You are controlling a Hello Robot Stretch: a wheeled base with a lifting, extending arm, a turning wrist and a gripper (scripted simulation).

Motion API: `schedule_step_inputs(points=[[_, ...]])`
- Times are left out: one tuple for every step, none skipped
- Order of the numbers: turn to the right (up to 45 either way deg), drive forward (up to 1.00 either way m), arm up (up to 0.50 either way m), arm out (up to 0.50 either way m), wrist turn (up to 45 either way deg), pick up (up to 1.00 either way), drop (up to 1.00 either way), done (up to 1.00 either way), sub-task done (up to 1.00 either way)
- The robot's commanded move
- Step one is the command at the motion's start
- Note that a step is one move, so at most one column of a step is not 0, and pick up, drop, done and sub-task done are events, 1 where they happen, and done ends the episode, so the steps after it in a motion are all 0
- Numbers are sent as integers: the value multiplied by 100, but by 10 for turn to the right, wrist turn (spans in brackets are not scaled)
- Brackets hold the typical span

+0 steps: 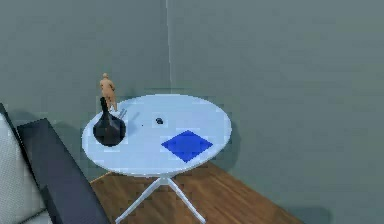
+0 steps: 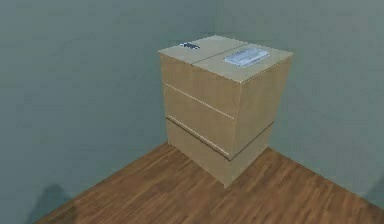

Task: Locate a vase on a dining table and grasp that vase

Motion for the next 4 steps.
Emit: schedule_step_inputs(points=[[180,0,0,0,0,0,0,0,0],[0,75,0,0,0,0,0,0,0],[-450,0,0,0,0,0,0,0,0],[-450,0,0,0,0,0,0,0,0]])
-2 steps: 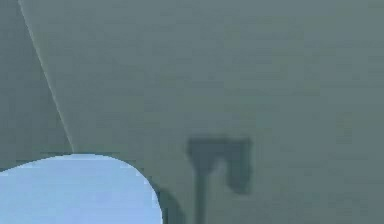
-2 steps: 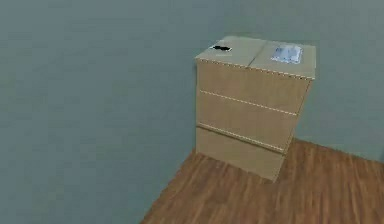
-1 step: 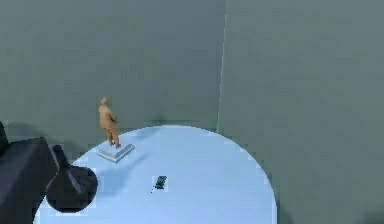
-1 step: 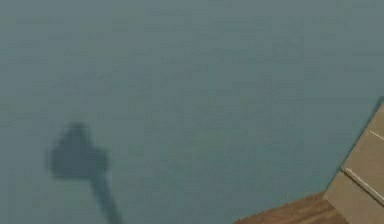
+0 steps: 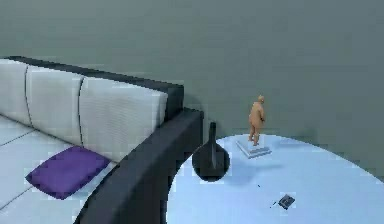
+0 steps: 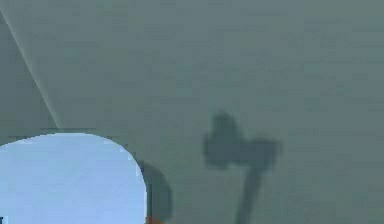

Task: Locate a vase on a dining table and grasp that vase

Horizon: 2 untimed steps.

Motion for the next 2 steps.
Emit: schedule_step_inputs(points=[[-450,0,0,0,0,0,0,0,0],[-330,0,0,0,0,0,0,0,0]])
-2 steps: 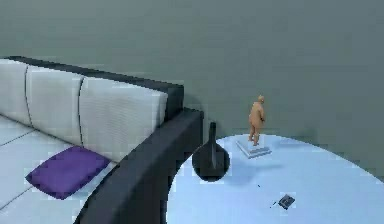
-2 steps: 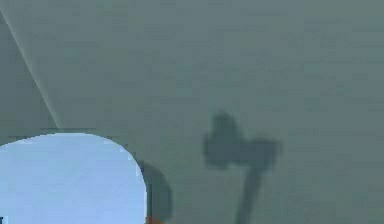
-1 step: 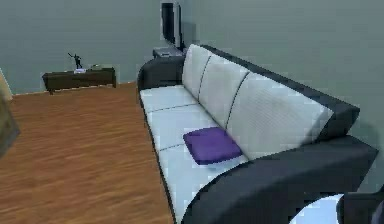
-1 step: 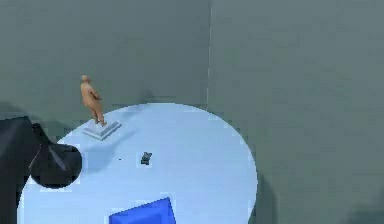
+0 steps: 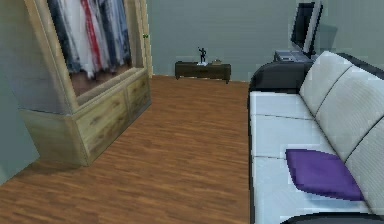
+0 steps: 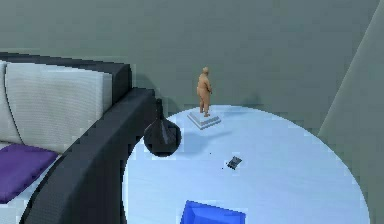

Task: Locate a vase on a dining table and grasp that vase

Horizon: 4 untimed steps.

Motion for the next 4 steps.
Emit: schedule_step_inputs(points=[[0,0,50,0,0,0,0,0,0],[0,0,36,0,0,0,0,0,0],[0,0,0,38,0,0,0,0,0],[0,0,0,0,450,0,0,0,0]])
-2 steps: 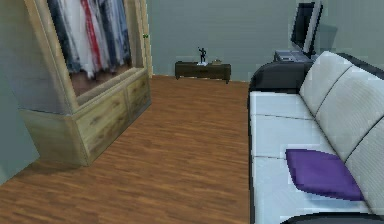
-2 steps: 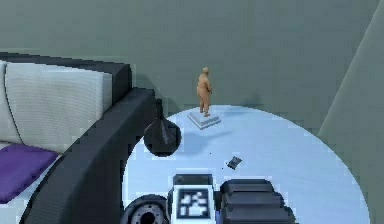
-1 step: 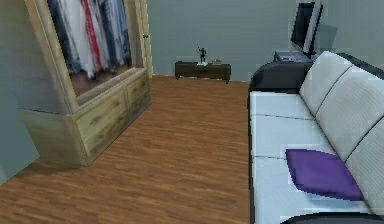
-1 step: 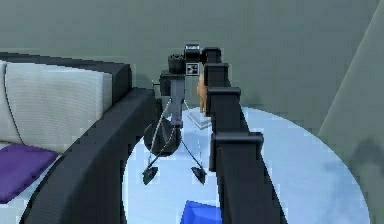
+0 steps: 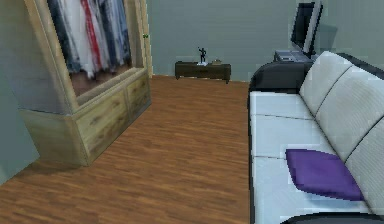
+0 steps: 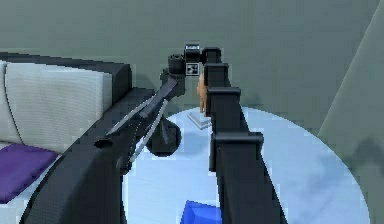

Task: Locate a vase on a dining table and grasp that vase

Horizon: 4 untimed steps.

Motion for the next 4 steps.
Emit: schedule_step_inputs(points=[[0,0,0,0,450,0,0,0,0],[0,0,0,0,450,0,0,0,0],[0,0,0,0,180,0,0,0,0],[0,0,-30,0,0,0,0,0,0]])
